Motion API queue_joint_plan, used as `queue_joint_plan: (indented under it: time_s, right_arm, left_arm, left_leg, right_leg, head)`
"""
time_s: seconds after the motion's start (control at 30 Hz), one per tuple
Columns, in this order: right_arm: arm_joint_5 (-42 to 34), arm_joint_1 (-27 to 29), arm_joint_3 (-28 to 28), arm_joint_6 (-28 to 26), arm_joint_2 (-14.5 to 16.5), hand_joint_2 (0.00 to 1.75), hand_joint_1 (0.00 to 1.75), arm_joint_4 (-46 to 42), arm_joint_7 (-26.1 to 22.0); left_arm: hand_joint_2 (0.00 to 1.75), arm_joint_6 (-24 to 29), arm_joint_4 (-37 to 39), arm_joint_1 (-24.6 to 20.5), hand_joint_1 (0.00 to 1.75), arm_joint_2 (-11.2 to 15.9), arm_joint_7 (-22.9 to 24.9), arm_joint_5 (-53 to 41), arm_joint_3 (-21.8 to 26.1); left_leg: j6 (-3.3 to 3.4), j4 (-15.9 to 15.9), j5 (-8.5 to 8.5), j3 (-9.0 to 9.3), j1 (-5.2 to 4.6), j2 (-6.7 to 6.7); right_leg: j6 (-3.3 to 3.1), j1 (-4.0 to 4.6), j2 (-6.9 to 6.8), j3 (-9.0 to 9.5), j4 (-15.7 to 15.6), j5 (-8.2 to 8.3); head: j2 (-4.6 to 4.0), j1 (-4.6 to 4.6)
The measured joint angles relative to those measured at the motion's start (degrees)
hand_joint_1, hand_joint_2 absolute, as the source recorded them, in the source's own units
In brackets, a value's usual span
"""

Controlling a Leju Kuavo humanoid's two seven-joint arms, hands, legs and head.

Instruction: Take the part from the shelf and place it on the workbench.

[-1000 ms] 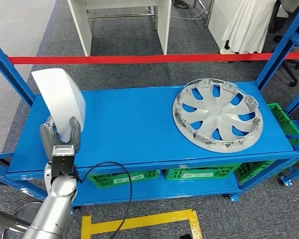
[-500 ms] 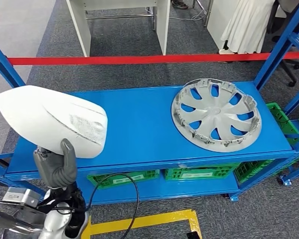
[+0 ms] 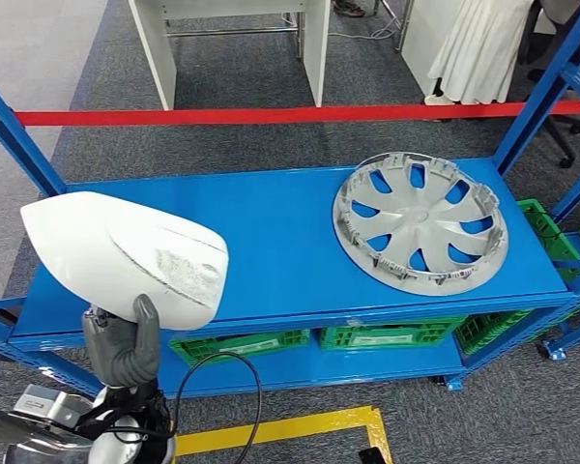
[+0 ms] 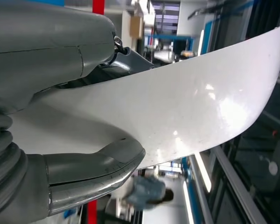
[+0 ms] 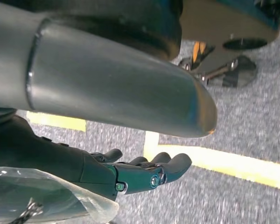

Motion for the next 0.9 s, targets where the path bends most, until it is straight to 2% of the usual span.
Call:
queue_joint_plan:
  time_s: [0.07, 0.13, 0.17, 0.23, 0.27, 0.3, 0.33, 0.37, 0.4, 0.43, 0.5, 0.57, 0.63, 0.67, 0.73, 0.77, 0.8, 0.83, 0.9]
  right_arm:
    - [-0.2, 0.0, -0.1, 0.9, 0.1, 0.0, 0.0, 0.0, -0.4]
    - [-0.4, -0.1, -0.3, 0.7, 0.1, 0.0, 0.0, 0.0, -1.3]
    - [-0.3, -0.1, -0.4, 0.3, 0.1, 0.0, 0.0, 0.0, -1.8]
    - [0.4, -0.1, -0.5, -0.6, 0.1, 0.0, 0.0, 0.0, -2.3]
    - [1.1, 0.0, -0.5, -0.8, 0.0, 0.0, 0.0, 0.0, -2.1]
    - [1.9, 0.0, -0.4, -0.9, 0.0, 0.0, 0.0, 0.0, -1.8]
    - [2.7, 0.1, -0.4, -0.7, -0.1, 0.0, 0.0, 0.0, -1.3]
    - [3.3, 0.1, -0.3, -0.5, -0.2, 0.0, 0.0, 0.0, -1.0]
    - [3.9, 0.1, -0.2, -0.3, -0.2, 0.0, 0.0, 0.1, -0.8]
    - [4.2, 0.0, 0.0, -0.2, -0.2, 0.0, 0.0, 0.2, -0.7]
    - [4.8, -0.1, 0.4, -0.7, -0.2, 0.0, 0.0, 0.3, -0.6]
    - [5.1, 0.0, 0.7, -1.8, -0.3, 0.0, 0.0, 0.3, -0.8]
    - [5.3, 0.1, 0.7, -3.3, -0.3, 0.0, 0.0, 0.4, -1.6]
    - [5.4, 0.1, 0.8, -4.0, -0.3, 0.0, 0.0, 0.4, -2.0]
    - [5.4, -0.1, 0.9, -4.9, -0.3, 0.0, 0.0, 0.4, -2.6]
    - [5.4, -0.1, 0.9, -5.1, -0.3, 0.0, 0.0, 0.4, -2.7]
    - [5.4, -0.1, 0.9, -5.2, -0.3, 0.0, 0.0, 0.4, -2.7]
    - [5.4, -0.1, 0.9, -5.2, -0.3, 0.0, 0.0, 0.4, -2.7]
    - [5.4, -0.1, 1.0, -5.3, -0.3, 0.0, 0.0, 0.4, -2.7]
  left_arm:
    - [1.75, -1.0, -0.5, 0.4, 1.75, 0.2, 0.0, 0.1, -0.3]
    - [1.75, -1.4, -0.9, 0.5, 1.75, 0.3, -0.1, -0.4, -0.7]
    - [1.75, -1.4, -1.0, 0.7, 1.75, 0.3, -0.1, -0.9, -1.0]
    - [1.75, -0.9, -1.0, 1.2, 1.75, 0.5, -0.2, -2.3, -1.5]
    - [1.75, -0.4, -1.0, 1.5, 1.75, 0.6, -0.1, -3.1, -1.7]
    - [1.75, 0.1, -1.0, 1.7, 1.75, 0.7, -0.1, -3.7, -1.9]
    - [1.75, 0.4, -1.0, 1.8, 1.75, 0.9, -0.1, -4.2, -2.2]
    - [1.75, 0.5, -1.0, 1.9, 1.75, 1.0, -0.1, -4.4, -2.4]
    - [1.75, 0.6, -1.0, 1.9, 1.75, 1.1, -0.2, -4.6, -2.7]
    - [1.75, 0.6, -1.1, 2.0, 1.75, 1.2, -0.2, -4.7, -2.9]
    - [1.75, 0.8, -1.3, 2.2, 1.75, 1.4, -0.2, -5.1, -3.2]
    - [1.75, 1.0, -1.5, 2.5, 1.75, 1.8, -0.2, -5.6, -3.4]
    - [1.75, 1.2, -1.5, 2.7, 1.75, 2.1, -0.2, -5.9, -3.7]
    - [1.75, 1.2, -1.6, 2.8, 1.75, 2.3, -0.2, -5.9, -3.8]
    - [1.75, 0.9, -1.6, 3.1, 1.75, 2.6, -0.2, -5.7, -3.9]
    - [1.75, 0.7, -1.6, 3.3, 1.75, 2.7, -0.2, -5.5, -4.0]
    - [1.75, 0.6, -1.6, 3.5, 1.75, 2.9, -0.2, -5.3, -4.0]
    - [1.75, 0.5, -1.6, 3.6, 1.75, 3.1, -0.2, -5.2, -4.0]
    - [1.75, 0.3, -1.6, 3.7, 1.75, 3.3, -0.2, -5.1, -4.0]
  left_leg:
    - [0.79, -1.0, 0.69, 0.38, 0.04, 0.01]
    - [1.49, -3.2, 1.91, 1.38, 0.42, 0.13]
    - [1.64, -3.9, 2.33, 1.8, 0.62, 0.21]
    - [1.68, -4.2, 2.42, 1.98, 0.64, 0.35]
    - [1.59, -4.2, 2.25, 2.1, 0.68, 0.39]
    - [1.4, -4.1, 1.97, 2.34, 0.79, 0.39]
    - [1.08, -4.0, 1.56, 2.71, 0.96, 0.34]
    - [0.68, -3.7, 0.99, 3.17, 1.21, 0.28]
    - [0.18, -3.4, 0.31, 3.43, 1.35, 0.23]
    - [-0.33, -2.8, -0.43, 3.47, 1.38, 0.21]
    - [-1.03, -2.0, -1.35, 2.97, 1.21, 0.21]
    - [-1.36, -1.6, -1.82, 2.84, 1.25, 0.21]
    - [-1.71, 0.9, -3.24, 1.81, 1.36, 0.19]
    - [-1.86, 4.0, -4.57, 0.19, 1.37, 0.18]
    - [-1.89, 12.3, -7.26, -4.9, 1.33, 0.17]
    - [-1.76, 15.3, -7.53, -7.14, 1.32, 0.17]
    - [-1.51, 16.4, -6.63, -8.62, 1.27, 0.16]
    - [-1.13, 15.5, -4.57, -9.14, 1.16, 0.15]
    - [0.07, 9.6, 0.96, -8.27, 0.63, 0.1]
  right_leg:
    - [0.61, -0.2, 0.0, -0.02, -0.7, 0.39]
    - [0.92, -0.12, -0.01, -1.05, 0.7, -0.38]
    - [1.0, -0.14, -0.02, -2.53, 3.2, -1.39]
    - [1.31, -0.29, -0.03, -6.79, 10.5, -3.42]
    - [1.52, -0.41, -0.05, -8.62, 13.1, -3.57]
    - [1.75, -0.56, -0.08, -9.59, 13.7, -2.54]
    - [1.99, -0.76, -0.14, -9.43, 12.1, -0.43]
    - [2.28, -0.98, -0.23, -8.42, 8.8, 2.11]
    - [2.52, -1.03, -0.27, -7.15, 5.9, 3.83]
    - [2.48, -1.08, -0.23, -5.79, 3.3, 4.4]
    - [1.54, -0.9, 0.09, -4.75, 2.1, 3.05]
    - [0.3, -0.87, 0.28, -4.71, 2.0, 2.18]
    - [-0.39, -0.87, 0.22, -4.41, 2.0, 1.74]
    - [-0.63, -0.85, 0.19, -4.22, 1.9, 1.59]
    - [-0.97, -0.71, 0.18, -3.96, 1.9, 1.35]
    - [-1.12, -0.59, 0.23, -3.81, 1.9, 1.23]
    - [-1.22, -0.46, 0.32, -3.59, 1.9, 1.09]
    - [-1.29, -0.31, 0.42, -3.28, 1.8, 0.94]
    - [-1.32, -0.11, 0.57, -2.72, 1.8, 0.69]
  head:
    - [0.0, -0.05]
    - [0.0, 0.07]
    - [0.0, 0.2]
    - [0.0, 0.39]
    - [0.0, 0.41]
    - [0.0, 0.41]
    - [0.0, 0.41]
    - [0.0, 0.42]
    - [-0.01, 0.47]
    - [-0.01, 0.62]
    - [-0.01, 0.63]
    - [0.0, 0.38]
    - [0.0, 0.13]
    - [0.0, 0.0]
    - [0.0, -0.09]
    - [0.0, -0.11]
    - [0.0, -0.1]
    - [0.0, -0.1]
    - [0.0, -0.09]
